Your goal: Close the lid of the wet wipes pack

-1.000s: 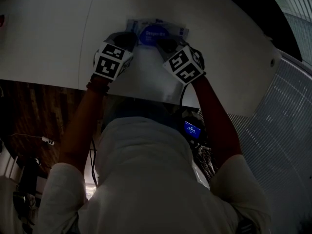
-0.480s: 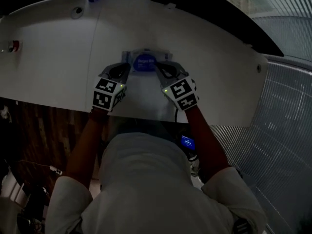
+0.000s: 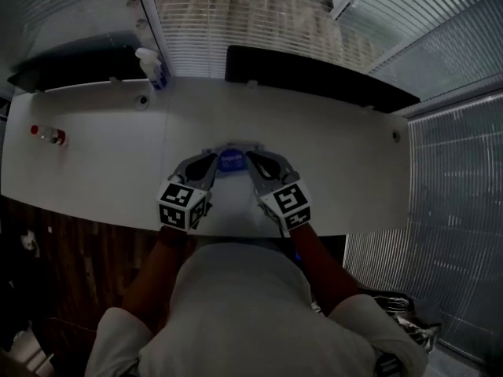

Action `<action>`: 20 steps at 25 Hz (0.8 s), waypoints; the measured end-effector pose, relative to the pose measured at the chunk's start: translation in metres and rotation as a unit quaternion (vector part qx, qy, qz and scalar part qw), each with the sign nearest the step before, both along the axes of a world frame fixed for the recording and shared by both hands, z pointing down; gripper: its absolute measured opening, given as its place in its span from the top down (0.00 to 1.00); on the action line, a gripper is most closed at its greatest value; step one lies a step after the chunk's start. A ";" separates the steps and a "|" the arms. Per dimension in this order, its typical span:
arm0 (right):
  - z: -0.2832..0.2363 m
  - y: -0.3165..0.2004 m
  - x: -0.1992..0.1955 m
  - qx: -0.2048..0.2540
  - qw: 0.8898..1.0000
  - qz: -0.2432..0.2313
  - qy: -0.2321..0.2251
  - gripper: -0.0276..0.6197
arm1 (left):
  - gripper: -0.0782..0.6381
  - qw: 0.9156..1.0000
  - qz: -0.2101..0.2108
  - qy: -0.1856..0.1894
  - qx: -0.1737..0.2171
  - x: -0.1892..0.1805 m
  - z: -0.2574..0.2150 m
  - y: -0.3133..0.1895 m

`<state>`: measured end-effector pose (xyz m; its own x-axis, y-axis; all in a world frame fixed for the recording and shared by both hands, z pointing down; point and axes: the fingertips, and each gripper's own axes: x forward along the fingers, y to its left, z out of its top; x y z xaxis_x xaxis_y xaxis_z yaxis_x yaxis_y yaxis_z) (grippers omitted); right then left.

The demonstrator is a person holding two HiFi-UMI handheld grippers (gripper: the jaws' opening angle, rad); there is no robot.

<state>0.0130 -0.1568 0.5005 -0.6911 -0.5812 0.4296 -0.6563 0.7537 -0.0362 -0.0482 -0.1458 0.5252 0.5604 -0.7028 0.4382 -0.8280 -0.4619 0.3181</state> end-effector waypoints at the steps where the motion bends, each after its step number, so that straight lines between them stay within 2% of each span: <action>1: -0.012 0.005 0.000 0.004 1.000 0.002 -0.013 0.95 | 0.89 1.000 0.002 0.005 0.008 0.004 -0.012 0.004; 5: -0.060 0.019 0.004 0.024 0.997 0.019 -0.067 0.95 | 0.89 0.999 0.006 0.030 0.043 0.018 -0.061 0.015; 10: -0.128 0.029 0.011 0.072 0.988 0.035 -0.136 0.95 | 0.89 0.993 0.010 0.058 0.100 0.033 -0.121 0.021; 15: -0.164 0.044 0.014 0.093 0.982 0.037 -0.163 0.95 | 0.89 0.988 0.025 0.061 0.143 0.040 -0.158 0.034; 20: -0.190 0.060 0.013 0.111 0.977 0.029 -0.180 0.95 | 0.89 0.981 0.000 0.081 0.176 0.034 -0.186 0.044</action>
<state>0.0257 -0.0969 0.3101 -0.7375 -0.6749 0.0248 -0.6729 0.7311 -0.1125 -0.0139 -0.1019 0.3389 0.6035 -0.7940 0.0736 -0.7790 -0.5674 0.2669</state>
